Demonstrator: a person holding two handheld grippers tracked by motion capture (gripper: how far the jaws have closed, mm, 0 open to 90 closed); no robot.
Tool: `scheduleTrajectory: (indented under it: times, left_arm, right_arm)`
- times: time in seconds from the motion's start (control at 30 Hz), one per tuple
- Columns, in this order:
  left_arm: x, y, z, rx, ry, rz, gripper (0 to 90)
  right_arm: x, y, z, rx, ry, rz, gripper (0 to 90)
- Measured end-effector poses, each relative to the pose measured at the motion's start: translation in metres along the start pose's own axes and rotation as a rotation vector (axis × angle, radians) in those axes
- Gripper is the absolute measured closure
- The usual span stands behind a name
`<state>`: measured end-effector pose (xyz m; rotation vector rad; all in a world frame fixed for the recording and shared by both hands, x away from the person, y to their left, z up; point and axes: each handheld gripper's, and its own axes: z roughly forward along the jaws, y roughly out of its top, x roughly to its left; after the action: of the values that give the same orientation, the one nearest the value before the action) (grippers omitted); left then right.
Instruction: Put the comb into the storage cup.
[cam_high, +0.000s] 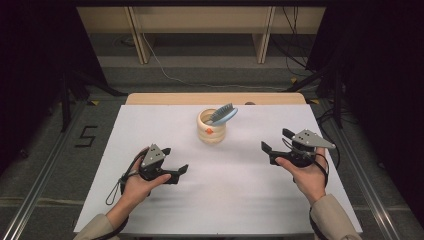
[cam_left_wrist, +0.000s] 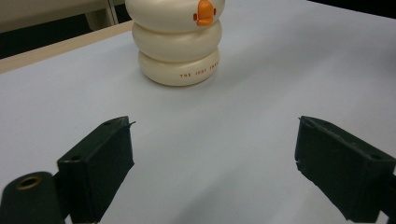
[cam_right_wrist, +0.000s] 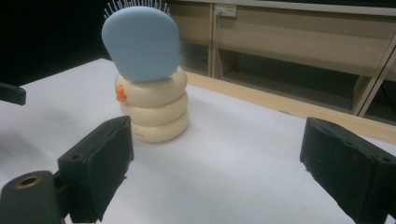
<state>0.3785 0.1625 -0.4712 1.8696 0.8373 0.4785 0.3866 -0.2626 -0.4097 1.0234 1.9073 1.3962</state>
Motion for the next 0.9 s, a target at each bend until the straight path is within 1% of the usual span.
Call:
scheduleTrajectory:
  times: [0.53,0.9]
  left_arm:
    - [0.000,0.000,0.000,0.001,0.000,0.001,11.0]
    - [0.000,0.000,0.000,0.000,0.002,0.001,10.9]
  right_arm:
    - [-0.001,-0.010,-0.008,0.024,0.001,-0.001,10.6]
    - [-0.002,-0.018,-0.014,0.032,0.010,0.000,10.8]
